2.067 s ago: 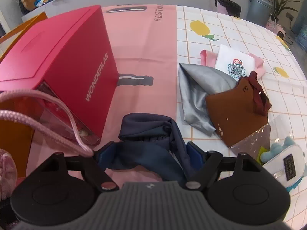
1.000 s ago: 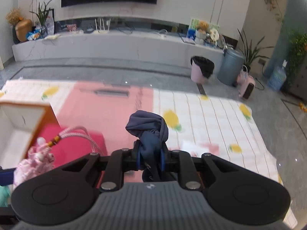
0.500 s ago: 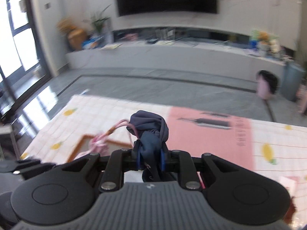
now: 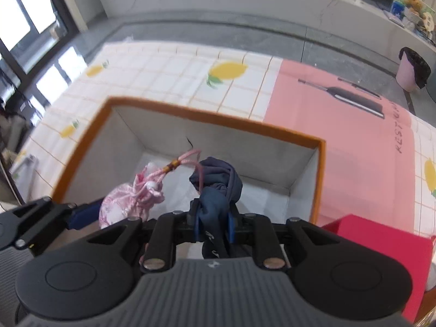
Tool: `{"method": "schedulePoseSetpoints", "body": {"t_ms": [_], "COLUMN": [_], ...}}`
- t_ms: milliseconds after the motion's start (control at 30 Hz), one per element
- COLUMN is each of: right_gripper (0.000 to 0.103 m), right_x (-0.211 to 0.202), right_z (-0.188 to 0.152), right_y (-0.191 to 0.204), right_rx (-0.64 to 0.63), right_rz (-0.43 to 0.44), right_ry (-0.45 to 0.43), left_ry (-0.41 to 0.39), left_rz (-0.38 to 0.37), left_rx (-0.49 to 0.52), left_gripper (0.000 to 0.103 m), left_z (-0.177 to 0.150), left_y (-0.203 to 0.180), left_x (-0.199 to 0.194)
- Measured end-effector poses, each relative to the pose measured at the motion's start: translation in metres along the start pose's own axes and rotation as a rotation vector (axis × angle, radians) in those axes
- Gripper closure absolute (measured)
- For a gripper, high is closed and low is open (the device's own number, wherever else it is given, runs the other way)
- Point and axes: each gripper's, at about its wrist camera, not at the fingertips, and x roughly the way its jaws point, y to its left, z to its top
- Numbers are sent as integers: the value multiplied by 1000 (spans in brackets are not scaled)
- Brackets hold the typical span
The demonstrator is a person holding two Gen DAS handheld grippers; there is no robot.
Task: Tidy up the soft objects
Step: 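Open the left gripper to drop the pouch while the right gripper releases the navy cloth into the box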
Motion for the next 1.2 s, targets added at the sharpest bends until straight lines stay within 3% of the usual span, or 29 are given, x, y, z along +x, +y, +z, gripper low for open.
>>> {"method": "schedulePoseSetpoints", "body": {"t_ms": [233,300,433,467,600,700,833,1067,1200], "right_gripper": [86,86,86,86,86,85,85,80,80], "right_x": [13,10,7,7,5,3,0,-4,-2], "right_z": [2,2,2,2,4,4,4,5,3], "right_y": [4,4,5,5,-2,3,5,16,16], "right_rx": [-60,-66,-80,-77,-4,-24,-9,-50,-47], "right_rz": [-76,-69,-75,-71,-25,-44,-46,-105,-106], "right_ry": [60,63,59,59,74,67,74,45,45], "left_ry": [7,0,-27,-37,-70,-68,-61,-64,-51], "left_rz": [66,53,-36,-54,-63,-61,-119,-45,-52], "left_rx": [-59,-71,-28,-21,18,46,52,29,2], "left_gripper": [48,41,11,10,9,9,9,9,9], "left_z": [-4,-5,-6,-6,-4,-4,-2,-2,-3], "left_y": [1,6,3,2,-5,-11,-12,-1,9], "left_x": [20,18,5,-1,-18,-28,-38,-39,-35]}}
